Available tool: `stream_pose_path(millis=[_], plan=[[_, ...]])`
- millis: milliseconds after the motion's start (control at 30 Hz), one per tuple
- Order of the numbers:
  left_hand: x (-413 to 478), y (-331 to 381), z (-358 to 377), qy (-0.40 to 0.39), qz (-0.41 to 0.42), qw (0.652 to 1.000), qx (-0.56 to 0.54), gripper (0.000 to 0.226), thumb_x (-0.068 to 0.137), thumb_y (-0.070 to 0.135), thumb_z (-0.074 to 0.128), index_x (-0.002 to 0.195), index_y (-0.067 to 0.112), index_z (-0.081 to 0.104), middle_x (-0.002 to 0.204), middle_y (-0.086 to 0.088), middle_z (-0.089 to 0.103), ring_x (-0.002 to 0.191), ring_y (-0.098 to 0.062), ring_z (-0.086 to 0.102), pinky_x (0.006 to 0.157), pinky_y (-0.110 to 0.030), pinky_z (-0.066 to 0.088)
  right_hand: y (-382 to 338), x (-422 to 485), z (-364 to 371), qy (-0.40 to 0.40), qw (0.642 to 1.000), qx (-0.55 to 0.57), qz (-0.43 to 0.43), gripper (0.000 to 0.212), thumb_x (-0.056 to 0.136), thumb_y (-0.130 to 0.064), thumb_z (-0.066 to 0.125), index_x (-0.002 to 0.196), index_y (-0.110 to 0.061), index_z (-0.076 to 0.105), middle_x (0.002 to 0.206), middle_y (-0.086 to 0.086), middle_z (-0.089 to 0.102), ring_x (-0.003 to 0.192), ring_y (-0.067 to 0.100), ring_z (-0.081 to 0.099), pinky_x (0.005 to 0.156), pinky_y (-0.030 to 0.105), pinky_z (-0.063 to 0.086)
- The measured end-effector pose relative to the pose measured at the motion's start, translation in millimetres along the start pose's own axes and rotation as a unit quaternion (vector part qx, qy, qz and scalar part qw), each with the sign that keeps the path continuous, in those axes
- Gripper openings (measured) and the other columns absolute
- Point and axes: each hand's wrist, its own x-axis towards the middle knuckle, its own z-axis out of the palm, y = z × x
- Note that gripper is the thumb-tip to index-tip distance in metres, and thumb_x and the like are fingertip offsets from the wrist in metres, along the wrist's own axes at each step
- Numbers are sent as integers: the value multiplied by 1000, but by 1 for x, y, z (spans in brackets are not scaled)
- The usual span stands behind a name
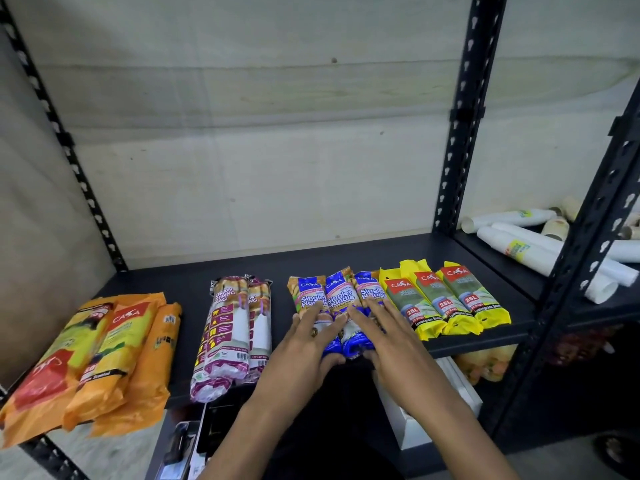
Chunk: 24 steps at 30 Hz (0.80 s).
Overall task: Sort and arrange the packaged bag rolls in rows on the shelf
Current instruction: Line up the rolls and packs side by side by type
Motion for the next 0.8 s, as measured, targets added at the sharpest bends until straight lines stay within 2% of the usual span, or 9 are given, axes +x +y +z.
stream_pose_path(millis=[100,167,233,333,400,500,567,733,800], plan=[[-1,-2,2,19,7,1000,2,63,92,50,59,149,46,32,163,2,20,140,-22,41,98,-35,50,5,2,1,3,1000,12,-8,77,92,-15,68,154,-37,27,164,1,20,152,29,9,115,44,30],[0,-3,3,16,8,1000,13,63,93,51,58,149,48,30,164,3,18,138,-22,44,93,-35,52,7,3,1,2,1000,16,-12,77,90,-15,70,153,-36,32,163,2,25,151,31,14,111,46,38],[1,-3,1,12,12,1000,16,63,94,52,55,150,48,27,164,5,14,138,-22,43,93,-36,52,6,3,0,3,1000,1,-15,77,86,-18,75,151,-35,37,160,2,32,149,32,23,104,45,46],[0,-2,-3,-2,22,1000,13,69,92,58,53,152,49,18,164,7,7,144,-22,32,97,-39,52,7,2,-4,25,999,-24,-18,85,66,-22,91,142,-31,52,145,4,54,134,33,49,82,39,58],[-3,0,-3,-7,17,1000,21,76,91,58,55,152,51,10,164,7,3,149,-24,21,99,-42,52,10,0,-3,41,998,-37,-35,88,64,-26,92,142,-29,52,144,4,55,134,34,50,85,41,58],[-5,7,-2,9,-4,999,36,76,94,47,56,150,53,5,164,6,5,150,-31,14,98,-44,53,13,-2,-1,53,996,-52,-57,86,76,-32,84,151,-28,39,158,1,36,147,33,27,100,42,49],[-5,12,0,19,-22,999,31,75,95,42,57,150,53,8,164,5,7,150,-34,12,96,-45,54,11,-4,-4,54,996,-47,-58,84,79,-33,81,151,-25,39,161,-1,31,150,31,19,103,44,46],[-4,13,12,47,-38,997,57,75,87,37,67,149,47,25,159,-1,30,146,-41,25,79,-43,60,9,0,-8,77,993,-55,-69,84,62,-28,93,138,-18,58,142,-2,58,140,28,43,94,49,54],[-2,9,15,51,-22,997,47,75,88,35,67,149,45,25,159,-1,29,147,-38,24,77,-44,61,10,1,-9,88,991,-61,-74,84,60,-30,94,135,-18,61,137,-3,62,135,27,49,93,47,55]])
